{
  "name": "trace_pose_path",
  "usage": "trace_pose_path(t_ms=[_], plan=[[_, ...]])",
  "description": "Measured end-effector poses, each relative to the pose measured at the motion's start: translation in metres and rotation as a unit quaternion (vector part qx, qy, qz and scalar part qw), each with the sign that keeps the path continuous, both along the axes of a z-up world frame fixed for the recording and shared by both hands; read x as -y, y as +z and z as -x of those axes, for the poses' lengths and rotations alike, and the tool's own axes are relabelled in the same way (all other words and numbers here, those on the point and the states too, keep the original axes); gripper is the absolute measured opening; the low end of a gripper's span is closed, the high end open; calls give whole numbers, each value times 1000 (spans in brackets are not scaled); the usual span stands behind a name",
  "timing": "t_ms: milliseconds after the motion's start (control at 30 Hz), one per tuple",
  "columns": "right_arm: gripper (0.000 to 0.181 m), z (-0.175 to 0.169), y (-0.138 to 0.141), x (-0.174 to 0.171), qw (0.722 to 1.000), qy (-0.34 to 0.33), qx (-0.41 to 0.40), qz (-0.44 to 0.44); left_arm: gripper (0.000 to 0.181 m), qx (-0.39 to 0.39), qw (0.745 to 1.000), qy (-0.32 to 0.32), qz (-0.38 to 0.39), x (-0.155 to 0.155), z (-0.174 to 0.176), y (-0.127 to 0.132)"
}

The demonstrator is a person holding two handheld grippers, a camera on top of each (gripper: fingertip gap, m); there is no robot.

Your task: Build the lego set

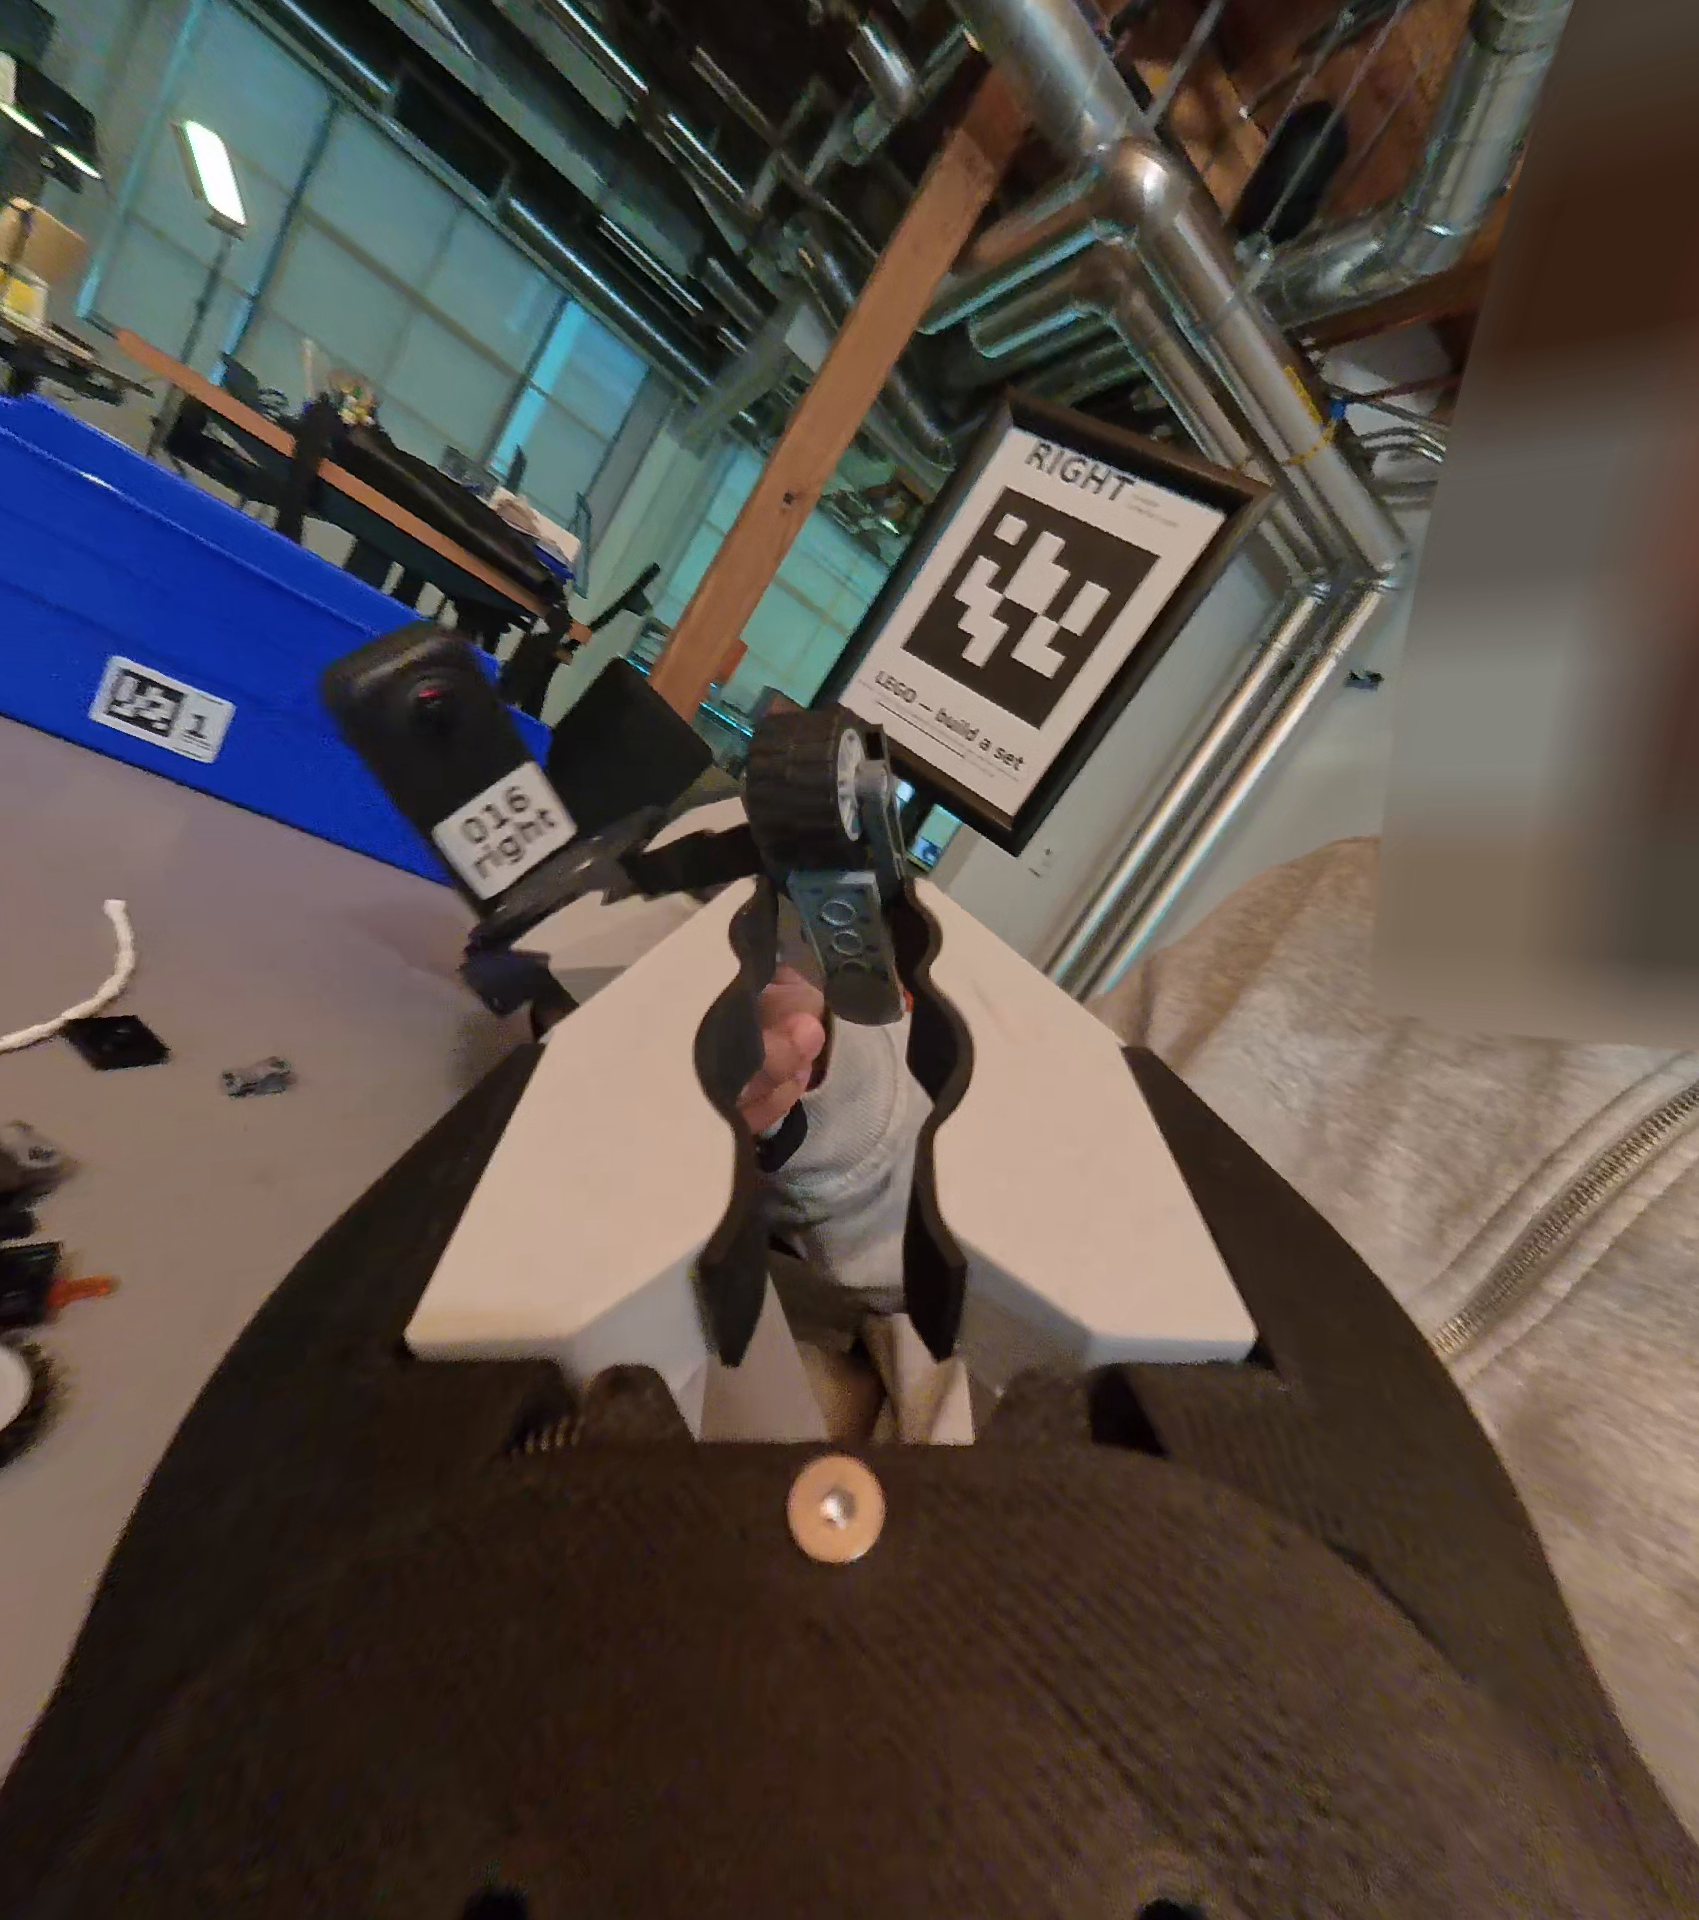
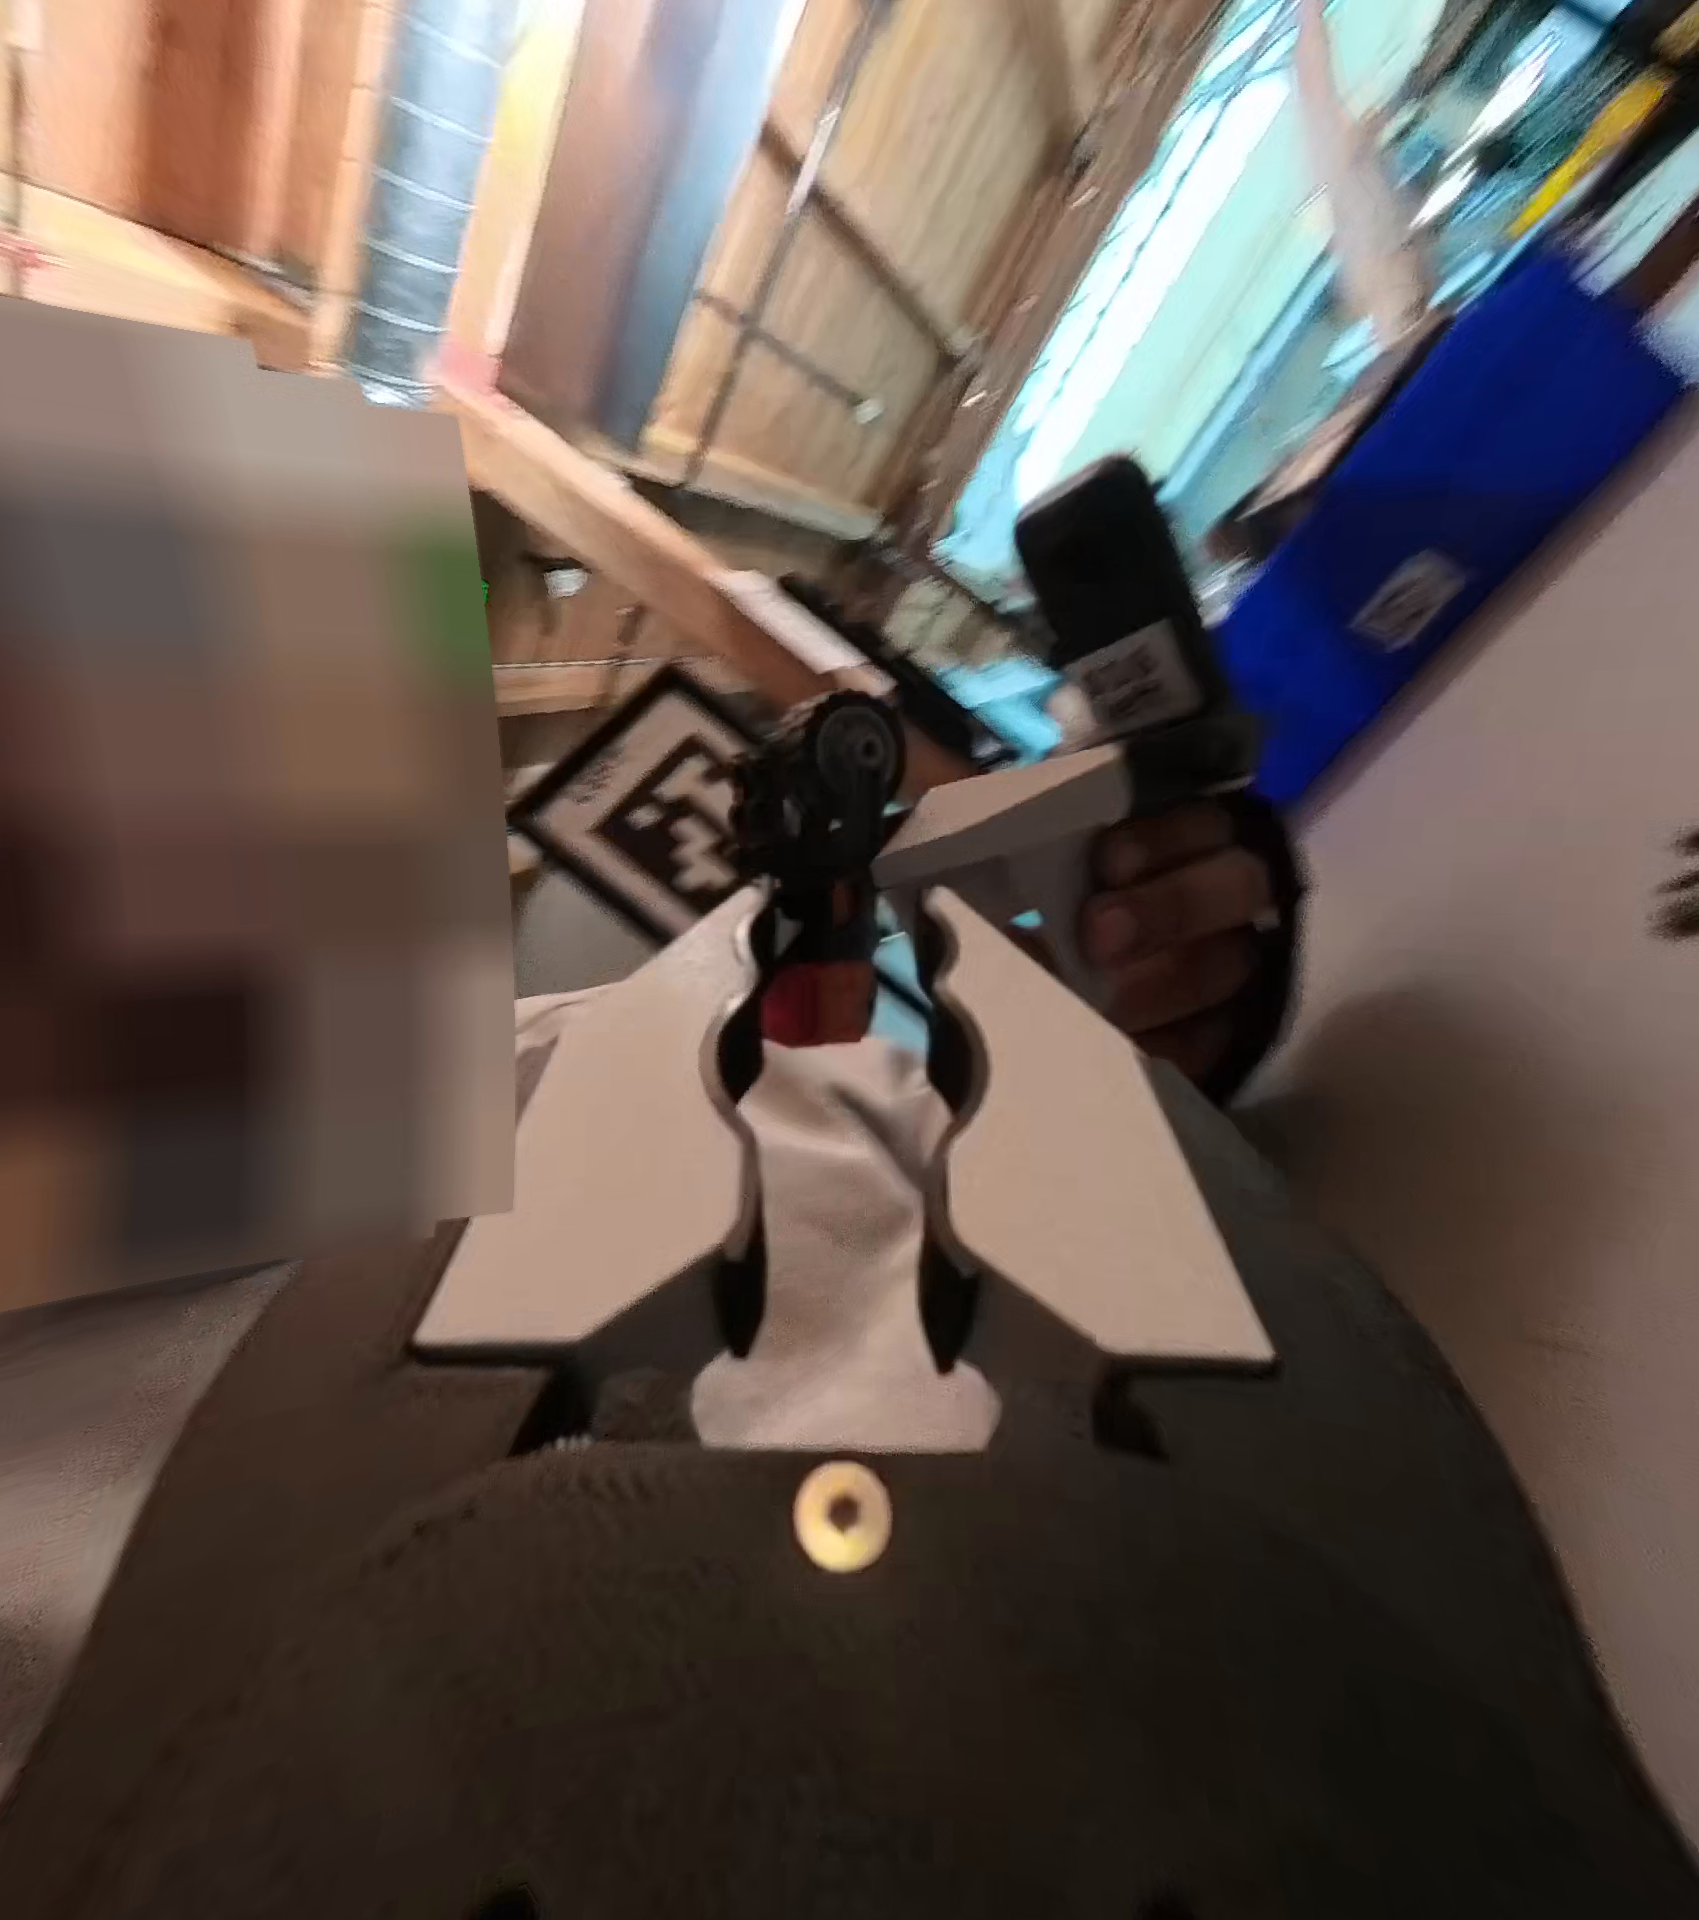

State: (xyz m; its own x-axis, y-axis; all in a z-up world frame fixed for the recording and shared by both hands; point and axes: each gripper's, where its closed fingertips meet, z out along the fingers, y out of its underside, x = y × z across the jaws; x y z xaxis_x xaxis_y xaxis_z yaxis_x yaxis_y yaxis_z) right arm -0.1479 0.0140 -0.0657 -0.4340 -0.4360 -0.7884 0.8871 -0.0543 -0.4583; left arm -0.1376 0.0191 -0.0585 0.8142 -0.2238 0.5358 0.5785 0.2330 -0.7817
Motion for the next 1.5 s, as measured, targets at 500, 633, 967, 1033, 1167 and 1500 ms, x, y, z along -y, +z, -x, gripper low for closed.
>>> trace_pose_path(t_ms=[500,633,967,1033,1167,1500], plan=[[16,20,-36,0,948,-140,-210,-195,20,-26,982,128,140,1,33,-38],[13,20,-30,-2,942,-151,-228,-193,21,-15,986,120,118,1,32,-33],[13,17,-34,6,939,-152,-241,-195,23,67,992,64,89,-4,29,-35],[13,19,-34,6,944,-150,-226,-190,23,72,991,68,90,-4,31,-35],[13,23,-35,4,954,-144,-193,-178,24,87,989,69,95,-4,33,-38],[13,66,-33,-48,934,-249,-165,-197,24,99,986,97,89,10,46,-40]])
